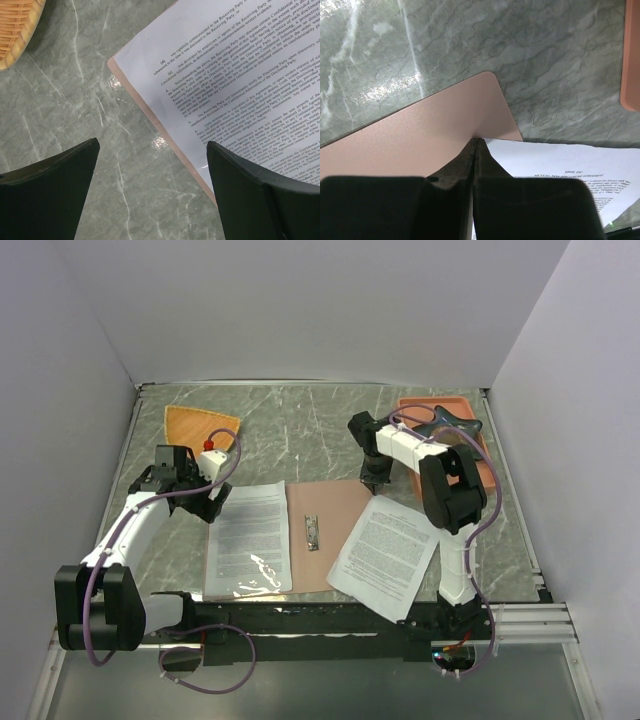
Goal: Put the files into the folder
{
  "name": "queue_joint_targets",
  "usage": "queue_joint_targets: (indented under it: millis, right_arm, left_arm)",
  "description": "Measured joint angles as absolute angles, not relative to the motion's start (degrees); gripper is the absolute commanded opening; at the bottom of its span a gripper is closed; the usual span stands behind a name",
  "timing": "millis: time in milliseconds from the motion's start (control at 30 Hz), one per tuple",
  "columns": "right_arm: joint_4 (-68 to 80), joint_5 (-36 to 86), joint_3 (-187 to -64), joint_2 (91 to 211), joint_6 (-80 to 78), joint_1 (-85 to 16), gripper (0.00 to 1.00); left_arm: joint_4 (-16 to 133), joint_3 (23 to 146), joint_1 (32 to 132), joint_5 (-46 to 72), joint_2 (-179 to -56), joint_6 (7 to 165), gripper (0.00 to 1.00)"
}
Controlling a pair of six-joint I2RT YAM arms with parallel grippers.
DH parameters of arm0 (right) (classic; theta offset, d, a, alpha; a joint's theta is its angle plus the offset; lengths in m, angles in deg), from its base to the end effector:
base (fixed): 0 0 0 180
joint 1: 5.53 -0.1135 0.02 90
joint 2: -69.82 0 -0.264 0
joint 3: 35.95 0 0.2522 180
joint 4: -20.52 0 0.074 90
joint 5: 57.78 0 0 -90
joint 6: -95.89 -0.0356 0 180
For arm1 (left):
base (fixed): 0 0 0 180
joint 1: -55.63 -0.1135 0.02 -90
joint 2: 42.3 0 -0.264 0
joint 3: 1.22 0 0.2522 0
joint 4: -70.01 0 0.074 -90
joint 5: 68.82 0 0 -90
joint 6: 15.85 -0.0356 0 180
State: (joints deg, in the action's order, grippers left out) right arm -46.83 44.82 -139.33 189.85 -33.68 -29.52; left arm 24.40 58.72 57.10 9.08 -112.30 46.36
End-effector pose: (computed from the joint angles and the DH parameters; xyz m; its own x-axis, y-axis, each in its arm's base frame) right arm 0.3733 0.1576 0.1617 -0.9399 0.2622 -0.2188 0.2890 0.9520 -0.1006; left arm 0.2391 -0.0136 0.2277 -0.6635 0.4731 -0.5796 0.5116 0.8522 0.1098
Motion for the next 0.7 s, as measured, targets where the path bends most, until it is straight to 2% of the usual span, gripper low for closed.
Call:
queue_joint_targets:
  millis: [467,700]
  right_arm:
    - [-41.4,42.9,-136.4,187.4,-31.4,-30.7,0.0]
    - [-40.0,43.8,-142.9,187.4,-23.7,-39.2,0.0]
  left_arm:
    - [24.7,58.7,57.1,9.2,-112.3,46.4,0.96]
    - [24.7,58.7,57.1,9.3,-112.3,46.4,0.96]
